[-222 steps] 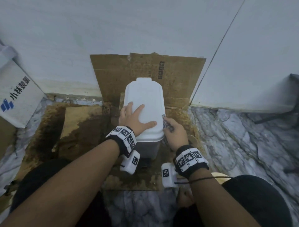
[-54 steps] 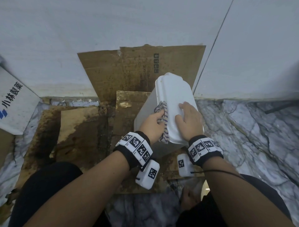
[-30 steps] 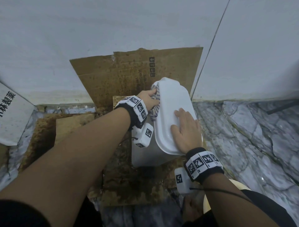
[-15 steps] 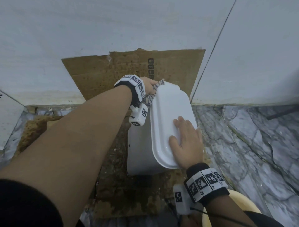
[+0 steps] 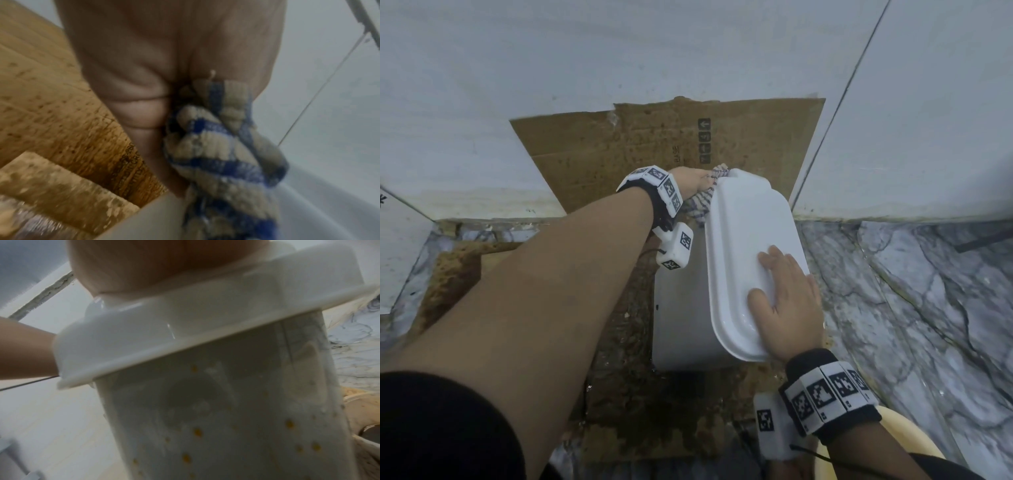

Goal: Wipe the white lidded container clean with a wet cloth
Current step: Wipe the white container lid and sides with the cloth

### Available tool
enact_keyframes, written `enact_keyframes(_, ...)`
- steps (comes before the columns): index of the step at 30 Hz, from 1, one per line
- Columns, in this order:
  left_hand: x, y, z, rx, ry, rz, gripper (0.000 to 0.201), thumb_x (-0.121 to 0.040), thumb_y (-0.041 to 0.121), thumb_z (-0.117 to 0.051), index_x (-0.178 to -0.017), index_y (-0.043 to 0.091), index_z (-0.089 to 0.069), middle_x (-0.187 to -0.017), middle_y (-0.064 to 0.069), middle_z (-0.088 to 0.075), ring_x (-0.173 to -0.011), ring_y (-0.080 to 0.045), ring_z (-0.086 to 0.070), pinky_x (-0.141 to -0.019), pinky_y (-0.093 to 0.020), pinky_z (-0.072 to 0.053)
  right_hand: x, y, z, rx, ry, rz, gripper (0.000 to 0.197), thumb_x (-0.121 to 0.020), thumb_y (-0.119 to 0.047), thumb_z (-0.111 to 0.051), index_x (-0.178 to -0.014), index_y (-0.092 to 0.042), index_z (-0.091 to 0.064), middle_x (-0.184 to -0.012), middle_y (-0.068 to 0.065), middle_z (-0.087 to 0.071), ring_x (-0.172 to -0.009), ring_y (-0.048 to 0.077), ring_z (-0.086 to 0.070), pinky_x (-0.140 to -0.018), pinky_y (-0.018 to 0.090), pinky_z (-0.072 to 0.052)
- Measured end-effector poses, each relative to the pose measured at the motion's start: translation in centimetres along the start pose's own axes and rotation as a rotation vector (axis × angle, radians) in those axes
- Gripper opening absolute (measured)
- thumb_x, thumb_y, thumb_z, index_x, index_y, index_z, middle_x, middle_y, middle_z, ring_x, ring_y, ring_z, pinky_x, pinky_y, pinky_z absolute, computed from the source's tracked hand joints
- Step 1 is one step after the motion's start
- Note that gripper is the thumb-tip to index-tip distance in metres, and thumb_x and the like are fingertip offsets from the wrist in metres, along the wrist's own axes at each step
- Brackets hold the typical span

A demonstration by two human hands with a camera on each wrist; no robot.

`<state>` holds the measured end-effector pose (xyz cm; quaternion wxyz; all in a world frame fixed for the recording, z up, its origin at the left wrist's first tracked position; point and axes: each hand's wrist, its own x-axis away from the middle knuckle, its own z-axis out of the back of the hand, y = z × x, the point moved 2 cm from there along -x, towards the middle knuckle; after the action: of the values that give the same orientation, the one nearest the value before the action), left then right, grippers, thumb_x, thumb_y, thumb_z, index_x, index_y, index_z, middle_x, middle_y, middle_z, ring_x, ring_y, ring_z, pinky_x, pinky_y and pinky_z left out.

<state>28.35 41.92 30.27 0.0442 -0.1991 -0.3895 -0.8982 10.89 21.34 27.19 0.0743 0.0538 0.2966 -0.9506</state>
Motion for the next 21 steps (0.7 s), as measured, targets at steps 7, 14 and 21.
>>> enact_keyframes(7,1.5,-2.6,-3.0,0.409,0.06,-0.035,0.056,-0.096,0.032,-0.055,-0.148,0.019,-0.037,-0.147,0.0,-0.045,-0.13,-0.018,-0.047,-0.105,-0.026,-0.038,-0.1,0.1,0.1,0.016,-0.005,0.009,0.064,-0.076,-0.049,-0.029,-0.132,-0.025,-0.048,-0.149,-0.005,-0.041,-0.139,0.016,-0.033,-0.115,0.05,-0.021)
enact_keyframes(14,7.1,-2.7,-6.6,0.417,0.078,-0.075,0.051,-0.102,0.027,-0.042,-0.151,0.021,-0.029,-0.15,-0.004,-0.041,-0.133,-0.021,-0.045,-0.112,-0.039,-0.035,-0.1,-0.2,0.3,0.023,-0.005,0.02,0.066,-0.077,-0.049,-0.028,-0.133,-0.022,-0.047,-0.148,-0.001,-0.042,-0.137,0.02,-0.036,-0.112,0.052,-0.025)
enact_keyframes(21,13.6,-3.0,-10.5,0.449,0.014,-0.06,0.054,-0.103,0.034,-0.035,-0.153,0.032,-0.017,-0.146,0.002,-0.045,-0.124,-0.018,-0.052,-0.102,-0.028,-0.041,0.2,-0.3,0.6,0.013,-0.019,-0.005,0.072,-0.074,-0.051,-0.024,-0.135,-0.021,-0.045,-0.149,-0.001,-0.041,-0.139,0.021,-0.033,-0.116,0.051,-0.018)
